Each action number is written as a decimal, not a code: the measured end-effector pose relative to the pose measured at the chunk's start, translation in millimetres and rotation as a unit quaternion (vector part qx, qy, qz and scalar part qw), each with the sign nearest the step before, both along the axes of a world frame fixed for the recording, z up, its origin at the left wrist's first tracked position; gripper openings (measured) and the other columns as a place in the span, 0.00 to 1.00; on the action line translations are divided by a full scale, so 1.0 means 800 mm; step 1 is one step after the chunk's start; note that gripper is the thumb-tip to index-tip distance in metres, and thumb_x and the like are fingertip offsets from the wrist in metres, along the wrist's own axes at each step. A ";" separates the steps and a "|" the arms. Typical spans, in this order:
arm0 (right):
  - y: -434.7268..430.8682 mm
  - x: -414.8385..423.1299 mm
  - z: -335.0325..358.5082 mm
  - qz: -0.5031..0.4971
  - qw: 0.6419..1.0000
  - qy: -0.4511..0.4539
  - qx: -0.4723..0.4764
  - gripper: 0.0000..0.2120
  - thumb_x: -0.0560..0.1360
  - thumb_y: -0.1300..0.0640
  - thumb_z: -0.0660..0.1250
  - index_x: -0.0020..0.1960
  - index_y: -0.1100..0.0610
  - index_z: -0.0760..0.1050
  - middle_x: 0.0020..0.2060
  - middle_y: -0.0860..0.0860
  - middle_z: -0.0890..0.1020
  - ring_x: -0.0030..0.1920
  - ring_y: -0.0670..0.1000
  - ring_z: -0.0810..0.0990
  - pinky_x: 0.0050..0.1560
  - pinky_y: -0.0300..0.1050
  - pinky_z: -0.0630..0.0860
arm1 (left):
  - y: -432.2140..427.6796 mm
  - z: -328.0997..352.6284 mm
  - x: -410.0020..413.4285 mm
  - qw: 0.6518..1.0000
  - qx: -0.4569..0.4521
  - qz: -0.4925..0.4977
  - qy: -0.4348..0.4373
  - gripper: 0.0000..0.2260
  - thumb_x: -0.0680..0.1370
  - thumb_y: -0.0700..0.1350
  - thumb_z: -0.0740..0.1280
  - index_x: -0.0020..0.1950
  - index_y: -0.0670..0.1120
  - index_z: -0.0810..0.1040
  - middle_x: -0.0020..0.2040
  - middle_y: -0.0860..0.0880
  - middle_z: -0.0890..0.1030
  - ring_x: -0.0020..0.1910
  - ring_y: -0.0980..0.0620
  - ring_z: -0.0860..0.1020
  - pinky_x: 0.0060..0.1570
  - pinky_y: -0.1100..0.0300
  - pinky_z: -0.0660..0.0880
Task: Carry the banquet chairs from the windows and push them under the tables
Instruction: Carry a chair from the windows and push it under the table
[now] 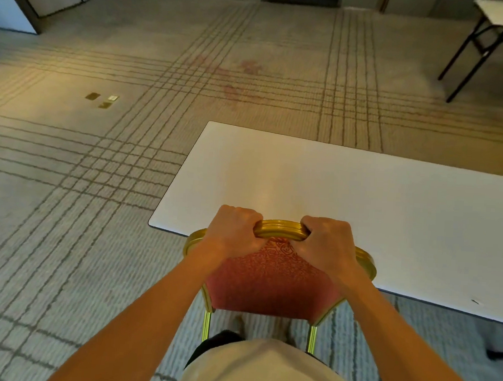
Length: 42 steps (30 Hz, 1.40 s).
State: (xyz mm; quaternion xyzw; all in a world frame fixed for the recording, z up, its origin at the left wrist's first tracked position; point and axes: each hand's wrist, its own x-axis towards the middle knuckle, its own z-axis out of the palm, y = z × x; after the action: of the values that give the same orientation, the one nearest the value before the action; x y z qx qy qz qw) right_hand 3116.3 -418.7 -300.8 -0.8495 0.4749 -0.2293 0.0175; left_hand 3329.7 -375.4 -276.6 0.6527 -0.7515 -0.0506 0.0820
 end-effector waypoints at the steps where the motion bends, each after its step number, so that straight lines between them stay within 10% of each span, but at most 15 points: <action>1: -0.005 0.004 0.001 -0.008 1.000 -0.002 0.000 0.13 0.65 0.48 0.73 0.30 0.52 0.73 0.22 0.47 0.75 0.23 0.51 0.73 0.26 0.40 0.66 | -0.009 0.001 0.005 1.000 -0.004 -0.007 0.004 0.14 0.77 0.58 0.68 0.38 0.51 0.72 0.40 0.51 0.81 0.40 0.48 0.78 0.41 0.58 0.62; 15: -0.015 0.072 -0.042 -0.061 0.997 0.028 0.043 0.13 0.64 0.49 0.74 0.30 0.53 0.72 0.24 0.47 0.74 0.24 0.52 0.73 0.27 0.39 0.64 | -0.048 -0.067 0.075 0.995 -0.036 -0.079 0.047 0.16 0.66 0.55 0.77 0.29 0.50 0.72 0.26 0.52 0.75 0.22 0.49 0.73 0.26 0.62 0.62; 42: 0.256 0.024 -0.087 -0.024 0.978 0.094 0.185 0.14 0.75 0.36 0.67 0.55 0.42 0.80 0.46 0.42 0.85 0.48 0.47 0.84 0.42 0.47 0.79 | 0.223 -0.114 0.023 0.993 0.112 -0.032 0.014 0.11 0.74 0.58 0.71 0.52 0.56 0.78 0.47 0.56 0.81 0.46 0.52 0.80 0.44 0.55 0.76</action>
State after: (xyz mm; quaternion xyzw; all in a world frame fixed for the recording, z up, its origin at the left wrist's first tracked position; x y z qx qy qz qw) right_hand 3135.9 -214.2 -370.3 -0.8375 0.5291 -0.0570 0.1242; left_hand 3348.0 -196.9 -368.2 0.6322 -0.7607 -0.1462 0.0175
